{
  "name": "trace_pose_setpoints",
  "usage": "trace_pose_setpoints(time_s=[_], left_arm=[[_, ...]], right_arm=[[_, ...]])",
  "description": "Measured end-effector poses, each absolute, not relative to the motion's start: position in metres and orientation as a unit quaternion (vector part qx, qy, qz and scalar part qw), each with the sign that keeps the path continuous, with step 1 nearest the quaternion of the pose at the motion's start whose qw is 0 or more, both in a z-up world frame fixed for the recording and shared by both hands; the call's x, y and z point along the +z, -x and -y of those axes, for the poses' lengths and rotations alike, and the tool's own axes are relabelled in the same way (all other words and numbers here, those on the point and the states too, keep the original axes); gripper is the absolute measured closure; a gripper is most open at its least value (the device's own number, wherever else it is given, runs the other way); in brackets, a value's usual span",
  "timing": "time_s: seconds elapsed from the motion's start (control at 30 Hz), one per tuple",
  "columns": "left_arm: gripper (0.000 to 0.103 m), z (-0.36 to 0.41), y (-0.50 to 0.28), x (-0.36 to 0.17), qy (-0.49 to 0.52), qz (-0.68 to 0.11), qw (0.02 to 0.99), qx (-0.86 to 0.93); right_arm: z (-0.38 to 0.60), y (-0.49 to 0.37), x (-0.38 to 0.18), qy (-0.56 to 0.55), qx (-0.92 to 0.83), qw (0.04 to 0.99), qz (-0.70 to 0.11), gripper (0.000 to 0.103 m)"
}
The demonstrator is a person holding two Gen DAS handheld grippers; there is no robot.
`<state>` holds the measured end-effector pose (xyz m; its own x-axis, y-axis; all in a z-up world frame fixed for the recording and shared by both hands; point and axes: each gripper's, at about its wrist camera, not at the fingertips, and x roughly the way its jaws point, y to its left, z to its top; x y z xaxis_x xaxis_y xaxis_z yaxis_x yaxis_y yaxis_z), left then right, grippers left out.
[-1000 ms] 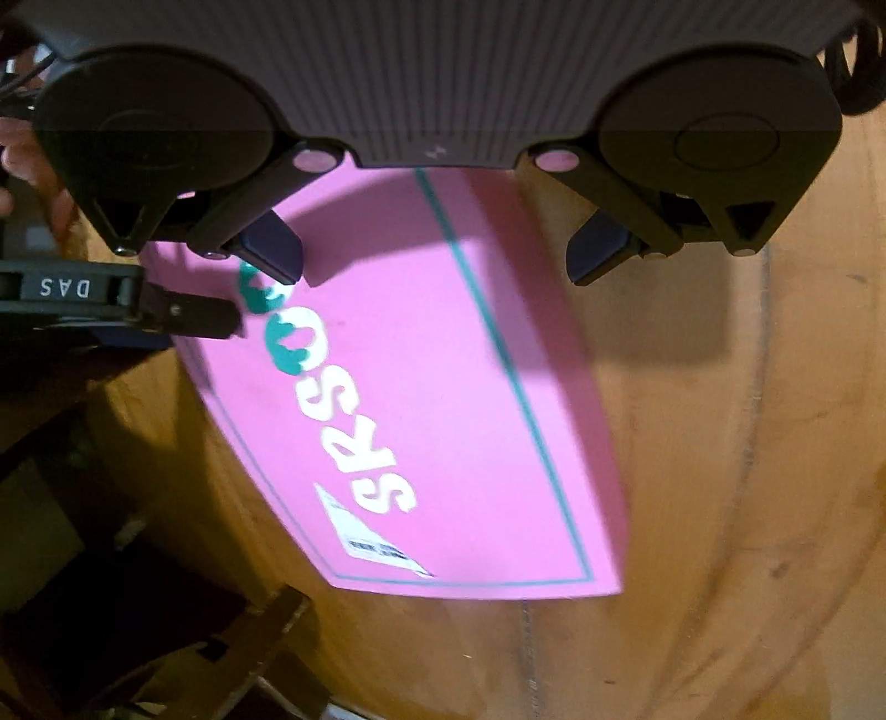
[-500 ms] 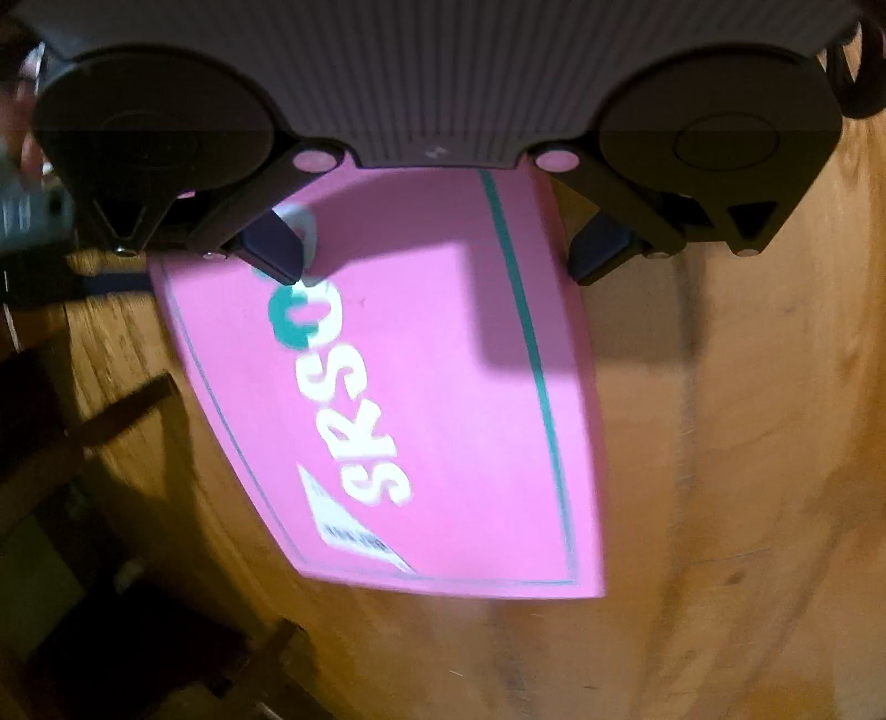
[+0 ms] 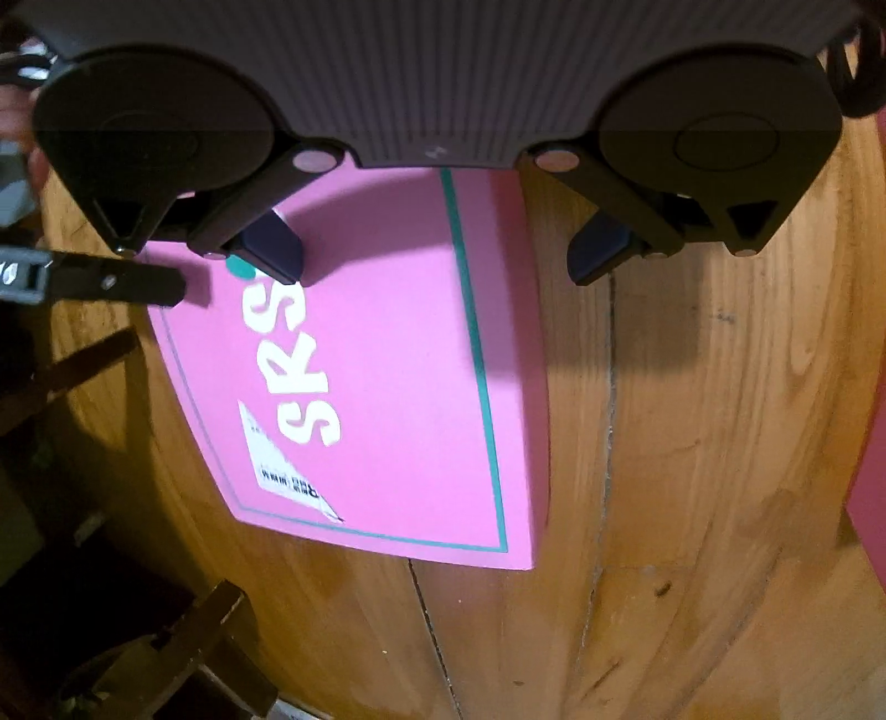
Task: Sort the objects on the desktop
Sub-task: 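Close the left tool and right tool on opposite edges of the lid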
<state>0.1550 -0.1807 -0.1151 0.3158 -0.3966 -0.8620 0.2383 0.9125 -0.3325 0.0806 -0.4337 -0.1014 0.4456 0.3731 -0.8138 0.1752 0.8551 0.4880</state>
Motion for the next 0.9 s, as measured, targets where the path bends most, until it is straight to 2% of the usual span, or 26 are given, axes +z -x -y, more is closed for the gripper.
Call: trace_pose_setpoints(time_s=[0.23, 0.37, 0.77, 0.9], left_arm=[[0.000, 0.184, -0.160, -0.128, 0.101, -0.547, 0.801, -0.219], [0.000, 0.183, -0.160, -0.132, 0.105, -0.539, 0.805, -0.226], [0.000, 0.179, -0.162, -0.137, 0.131, -0.557, 0.793, -0.209], [0.000, 0.179, -0.158, -0.137, 0.131, -0.545, 0.801, -0.209]], right_arm=[[0.424, -0.089, -0.102, -0.229, 0.080, 0.812, -0.530, 0.007], [0.429, -0.087, -0.113, -0.251, 0.086, 0.811, -0.521, 0.000], [0.426, -0.097, -0.115, -0.243, 0.092, 0.808, -0.528, 0.000], [0.426, -0.091, -0.117, -0.241, 0.093, 0.824, -0.505, 0.000]])
